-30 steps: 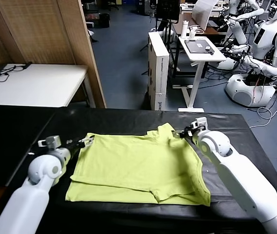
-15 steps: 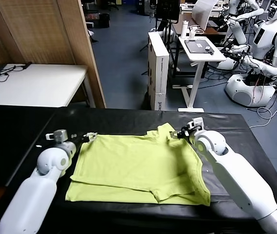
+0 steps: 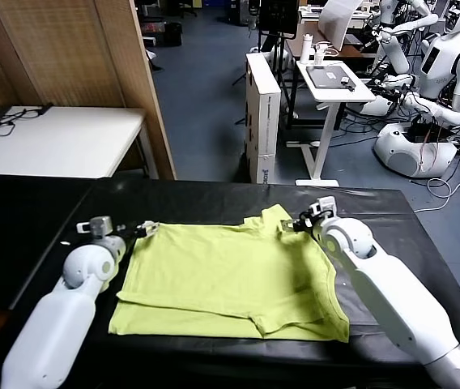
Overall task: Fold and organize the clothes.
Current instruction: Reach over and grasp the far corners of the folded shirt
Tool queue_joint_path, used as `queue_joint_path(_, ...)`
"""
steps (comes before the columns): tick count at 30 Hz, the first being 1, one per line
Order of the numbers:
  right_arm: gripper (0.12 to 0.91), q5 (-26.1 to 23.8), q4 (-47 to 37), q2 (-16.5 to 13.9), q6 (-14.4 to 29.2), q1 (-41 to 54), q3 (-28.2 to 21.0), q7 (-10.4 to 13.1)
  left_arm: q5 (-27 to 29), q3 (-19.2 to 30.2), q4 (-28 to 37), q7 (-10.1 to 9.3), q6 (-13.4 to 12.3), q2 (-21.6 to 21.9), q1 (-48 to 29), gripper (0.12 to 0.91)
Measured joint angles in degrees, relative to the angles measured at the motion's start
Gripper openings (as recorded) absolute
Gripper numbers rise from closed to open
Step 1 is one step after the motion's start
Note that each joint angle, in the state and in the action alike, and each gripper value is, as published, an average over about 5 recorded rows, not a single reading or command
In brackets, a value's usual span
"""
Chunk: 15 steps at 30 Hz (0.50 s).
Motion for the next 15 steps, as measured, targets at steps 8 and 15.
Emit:
queue_joint_path(8, 0.720, -0.4, -1.0, 0.5, 0.0, -0.2, 0.2, -0.6, 1.0, 0.6, 1.4, 0.67, -0.7, -0.5, -0.7, 0.774)
queue_joint_path(15, 0.498, -1.1, -1.3, 0.6, 0.0, -0.5, 0.3, -1.4, 1.9, 0.6, 1.9, 1.75, -1.1, -0.5, -0.3, 0.616)
